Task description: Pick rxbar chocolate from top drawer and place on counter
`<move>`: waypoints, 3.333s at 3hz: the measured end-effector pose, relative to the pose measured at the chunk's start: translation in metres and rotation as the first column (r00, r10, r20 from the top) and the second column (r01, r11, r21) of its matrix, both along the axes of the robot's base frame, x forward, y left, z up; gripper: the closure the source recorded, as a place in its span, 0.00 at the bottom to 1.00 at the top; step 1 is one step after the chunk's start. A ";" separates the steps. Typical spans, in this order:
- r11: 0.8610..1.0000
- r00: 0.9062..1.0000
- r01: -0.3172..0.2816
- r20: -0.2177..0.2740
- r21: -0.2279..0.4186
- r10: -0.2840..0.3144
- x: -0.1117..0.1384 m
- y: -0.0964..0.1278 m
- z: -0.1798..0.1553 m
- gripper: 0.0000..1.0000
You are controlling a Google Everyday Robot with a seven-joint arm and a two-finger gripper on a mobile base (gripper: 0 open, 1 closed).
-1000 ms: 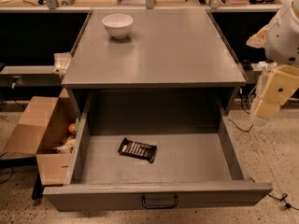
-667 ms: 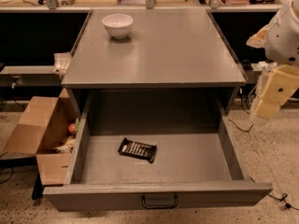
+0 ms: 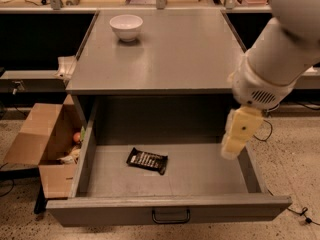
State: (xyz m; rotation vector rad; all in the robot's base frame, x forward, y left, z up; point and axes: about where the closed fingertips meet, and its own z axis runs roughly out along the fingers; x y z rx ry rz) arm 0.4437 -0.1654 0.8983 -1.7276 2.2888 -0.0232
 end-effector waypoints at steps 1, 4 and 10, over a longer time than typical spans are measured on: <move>0.994 0.998 -0.042 -0.036 0.097 0.045 0.005 0.041 -0.053 0.00; 0.943 0.992 -0.117 -0.006 0.312 0.125 0.031 0.099 -0.129 0.00; 0.818 0.997 -0.073 0.060 0.571 0.047 0.074 0.190 -0.258 0.00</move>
Offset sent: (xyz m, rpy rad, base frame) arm 0.0049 0.1205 -0.1944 0.4014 0.1743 0.1515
